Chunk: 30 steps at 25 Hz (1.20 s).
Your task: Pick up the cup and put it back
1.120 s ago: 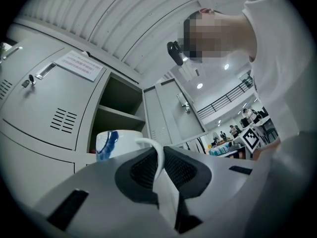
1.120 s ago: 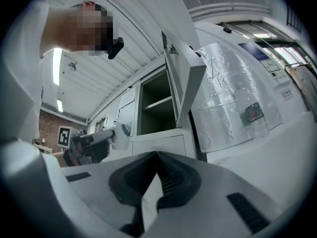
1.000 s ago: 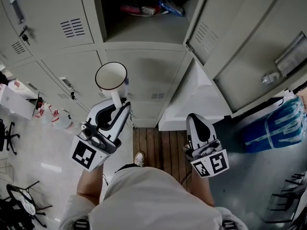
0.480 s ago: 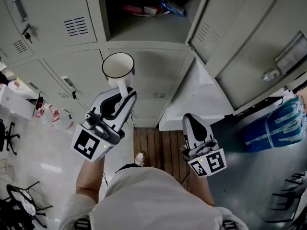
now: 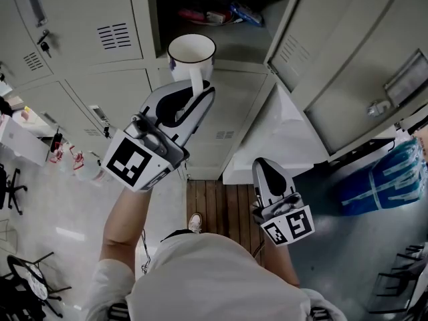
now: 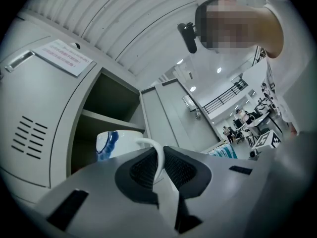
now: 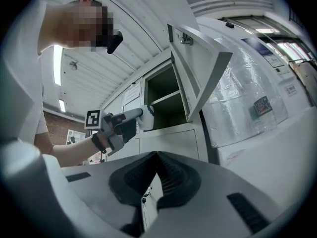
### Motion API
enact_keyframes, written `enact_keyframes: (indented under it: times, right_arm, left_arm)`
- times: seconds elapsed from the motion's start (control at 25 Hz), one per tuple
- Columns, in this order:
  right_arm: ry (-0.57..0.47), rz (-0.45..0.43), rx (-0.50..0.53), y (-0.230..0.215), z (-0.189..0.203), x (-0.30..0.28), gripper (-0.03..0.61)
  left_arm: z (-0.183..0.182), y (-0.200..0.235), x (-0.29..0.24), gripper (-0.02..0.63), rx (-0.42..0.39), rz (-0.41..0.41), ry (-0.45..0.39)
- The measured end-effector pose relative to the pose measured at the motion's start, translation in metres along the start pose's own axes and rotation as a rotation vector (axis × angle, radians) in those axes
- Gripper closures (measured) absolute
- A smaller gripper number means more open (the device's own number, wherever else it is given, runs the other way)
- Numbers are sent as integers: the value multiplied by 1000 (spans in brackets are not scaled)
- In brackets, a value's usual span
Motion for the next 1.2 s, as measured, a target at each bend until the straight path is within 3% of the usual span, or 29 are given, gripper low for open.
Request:
enact_keyframes:
  times: [0.2,0.44,0.76,1.2]
  right_arm:
    - [10,-2,-8,3,5,-2,561]
    - [14,5,-12,5,6,-1,561]
    - [13,19,-12,6,7,-1,561]
    - [10,38,-12,6,8,-1,561]
  left_arm:
    - [-8,17,-25,558,3,8,-11]
    - [-7,40,-49,558,65,7,-13]
    - [14,53,-70,558,79,7,48]
    - [19,56,-82,558,120,23,70]
Point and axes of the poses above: the fingertips, and each gripper's own axes: x backward along the fingers, y to its left, z out of its underside, the point moved 1 cm from there along x, backward along the fingers, and after that the axes turned 2 degrees about z, right-handed, at the moved point
